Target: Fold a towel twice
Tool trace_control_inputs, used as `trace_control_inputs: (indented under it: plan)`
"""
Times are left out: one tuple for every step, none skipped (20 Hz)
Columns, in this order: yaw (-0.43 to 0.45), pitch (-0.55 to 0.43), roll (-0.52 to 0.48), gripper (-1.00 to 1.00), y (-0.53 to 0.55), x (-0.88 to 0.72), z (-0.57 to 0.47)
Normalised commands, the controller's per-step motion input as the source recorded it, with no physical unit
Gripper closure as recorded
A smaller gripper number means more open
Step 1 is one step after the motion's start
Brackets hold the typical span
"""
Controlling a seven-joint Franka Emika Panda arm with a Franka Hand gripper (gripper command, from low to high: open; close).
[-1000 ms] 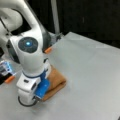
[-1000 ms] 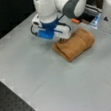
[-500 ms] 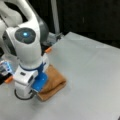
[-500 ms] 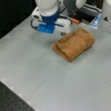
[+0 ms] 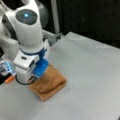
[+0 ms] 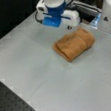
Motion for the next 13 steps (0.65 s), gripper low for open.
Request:
trace_control_inputs:
  plan:
    - [-0.28,-0.06,0.072,-1.0,0.79,-0.08,0.28]
    - [-0.248,-0.057,-0.023,-1.0,0.88,-0.09,0.29]
    - [-0.212,-0.049,-0.06,-1.0,0.85,-0.09,0.25]
    - [-0.181,-0.039,-0.076,-1.0,0.78,-0.1,0.2]
    - [-0.165,-0.103,-0.19,-1.0,0.76,-0.1,0.15]
    - [-0.161,-0.121,-0.221,-1.0,0.77,-0.09,0.1]
    - [-0.151,-0.123,-0.212,-1.0,0.73,-0.08,0.07]
    - [-0.146,-0.119,-0.213,-1.0,0.71,-0.08,0.02]
    - [-0.136,-0.117,-0.2,-1.0,0.69,-0.08,-0.01]
    - [-0.122,-0.11,-0.173,-1.0,0.6,-0.08,-0.04]
    - [-0.126,-0.101,-0.146,-1.0,0.58,-0.07,-0.05]
    - [-0.132,-0.105,-0.108,-1.0,0.55,-0.05,-0.08]
    - [-0.145,-0.114,-0.071,-1.0,0.52,-0.04,-0.1]
